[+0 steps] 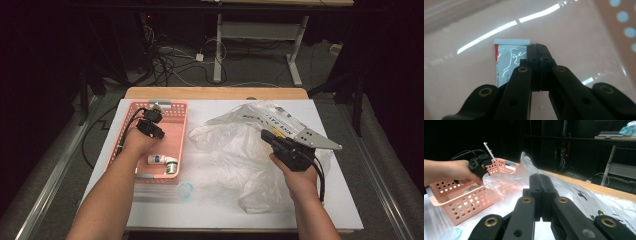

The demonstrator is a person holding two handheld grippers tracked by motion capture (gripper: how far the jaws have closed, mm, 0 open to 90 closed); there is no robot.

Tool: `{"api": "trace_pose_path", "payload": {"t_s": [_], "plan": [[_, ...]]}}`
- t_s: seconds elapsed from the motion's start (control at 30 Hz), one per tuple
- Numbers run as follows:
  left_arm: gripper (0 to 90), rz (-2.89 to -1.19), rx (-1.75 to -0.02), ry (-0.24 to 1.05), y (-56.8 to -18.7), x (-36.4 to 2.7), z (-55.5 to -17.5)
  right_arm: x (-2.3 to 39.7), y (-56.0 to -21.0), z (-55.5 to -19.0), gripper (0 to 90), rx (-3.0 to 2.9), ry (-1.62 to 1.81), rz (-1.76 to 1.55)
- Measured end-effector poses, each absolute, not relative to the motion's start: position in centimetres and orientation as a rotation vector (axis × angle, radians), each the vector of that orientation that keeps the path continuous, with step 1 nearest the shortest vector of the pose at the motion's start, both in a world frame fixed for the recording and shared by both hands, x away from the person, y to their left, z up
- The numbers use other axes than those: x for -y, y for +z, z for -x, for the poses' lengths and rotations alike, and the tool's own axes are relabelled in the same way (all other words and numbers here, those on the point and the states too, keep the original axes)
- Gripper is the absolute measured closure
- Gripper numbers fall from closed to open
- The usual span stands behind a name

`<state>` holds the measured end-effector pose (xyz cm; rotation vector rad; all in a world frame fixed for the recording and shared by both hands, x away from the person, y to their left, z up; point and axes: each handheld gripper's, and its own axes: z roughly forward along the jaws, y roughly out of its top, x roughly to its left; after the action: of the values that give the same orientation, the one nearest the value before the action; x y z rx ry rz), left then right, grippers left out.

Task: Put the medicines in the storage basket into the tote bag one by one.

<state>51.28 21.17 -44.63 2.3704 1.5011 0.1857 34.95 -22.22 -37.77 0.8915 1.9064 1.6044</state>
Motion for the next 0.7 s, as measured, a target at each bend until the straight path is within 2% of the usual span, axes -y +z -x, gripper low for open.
{"api": "trace_pose_path", "payload": {"t_s": [0.2, 0.5, 0.67, 0.7], "plan": [[88.2, -2.34, -1.493, 0.234, -44.1, -21.7, -50.9, 22.0, -37.9, -35.0, 90.0, -1.918, 1.601, -0.883], [87.7, -2.317, -1.447, 0.302, -41.6, -22.6, -47.3, 22.1, -37.9, -35.0, 90.0, -1.918, 1.595, -0.884], [78.5, -2.33, -1.48, 0.294, -41.6, -23.5, -45.8, 22.0, -37.7, -34.8, 90.0, -1.914, 1.601, -0.884], [74.4, -2.332, -1.488, 0.282, -41.8, -23.6, -45.6, 22.0, -37.7, -34.8, 90.0, -1.916, 1.604, -0.875]]}}
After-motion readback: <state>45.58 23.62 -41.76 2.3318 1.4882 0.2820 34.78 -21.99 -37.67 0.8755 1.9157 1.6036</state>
